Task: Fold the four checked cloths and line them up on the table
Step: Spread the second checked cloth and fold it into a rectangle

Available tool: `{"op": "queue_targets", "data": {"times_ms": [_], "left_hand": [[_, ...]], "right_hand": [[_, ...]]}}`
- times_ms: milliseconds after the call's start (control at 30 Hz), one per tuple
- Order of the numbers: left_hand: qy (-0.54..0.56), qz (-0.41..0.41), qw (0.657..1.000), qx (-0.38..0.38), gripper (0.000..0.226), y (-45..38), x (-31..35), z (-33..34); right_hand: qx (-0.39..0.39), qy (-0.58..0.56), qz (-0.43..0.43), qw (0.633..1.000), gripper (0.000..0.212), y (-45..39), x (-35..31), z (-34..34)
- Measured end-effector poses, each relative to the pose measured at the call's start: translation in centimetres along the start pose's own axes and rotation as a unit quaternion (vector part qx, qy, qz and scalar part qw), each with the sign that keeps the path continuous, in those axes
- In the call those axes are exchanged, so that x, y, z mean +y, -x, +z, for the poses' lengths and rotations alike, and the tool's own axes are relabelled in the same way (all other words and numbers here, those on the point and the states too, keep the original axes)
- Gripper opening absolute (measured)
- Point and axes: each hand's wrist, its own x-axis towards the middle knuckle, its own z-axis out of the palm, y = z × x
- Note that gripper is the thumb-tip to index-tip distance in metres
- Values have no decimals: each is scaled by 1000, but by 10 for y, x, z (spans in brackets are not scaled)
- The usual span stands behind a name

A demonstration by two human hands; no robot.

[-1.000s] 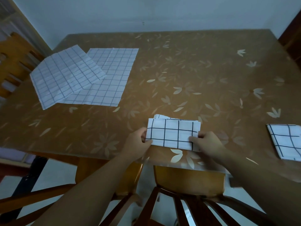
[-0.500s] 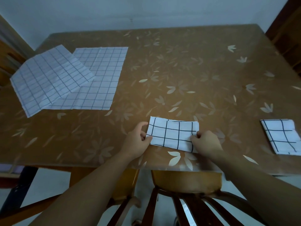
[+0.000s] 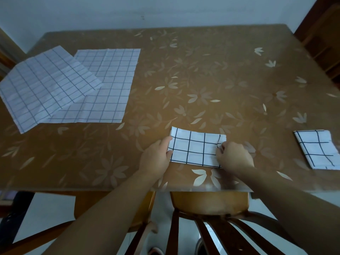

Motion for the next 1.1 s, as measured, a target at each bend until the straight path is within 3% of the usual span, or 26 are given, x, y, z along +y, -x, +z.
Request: {"op": "queue_targets", "data": {"times_ms": [133, 267, 367, 433, 567, 833, 1000, 1100], "left_hand": [[-139, 110, 984, 35, 46, 1, -16, 6], [-174, 87, 980, -35, 48, -2, -20, 9], [-163, 95, 982, -30, 48, 0, -21, 11], [-162, 103, 981, -35, 48, -1, -23, 12], [-130, 85, 986, -61, 49, -5, -26, 14], [-123, 77, 987, -75, 49, -6, -23, 13], [-143, 75, 983, -86, 50, -7, -18, 9], [-176, 132, 974, -49, 53, -3, 0, 6]], "right_hand": [[22, 40, -20, 999, 20, 5, 3, 2], [172, 91, -124, 973, 28, 18, -7, 15], [157, 130, -276, 939, 29, 30, -36, 45], [130, 134, -317, 930, 33, 34, -56, 60], [110, 147, -325, 928, 29, 25, -67, 67], [143, 200, -286, 926, 25, 16, 24, 38], [161, 228, -271, 921, 27, 19, 31, 30], [118, 242, -245, 931, 23, 22, 28, 26]]}}
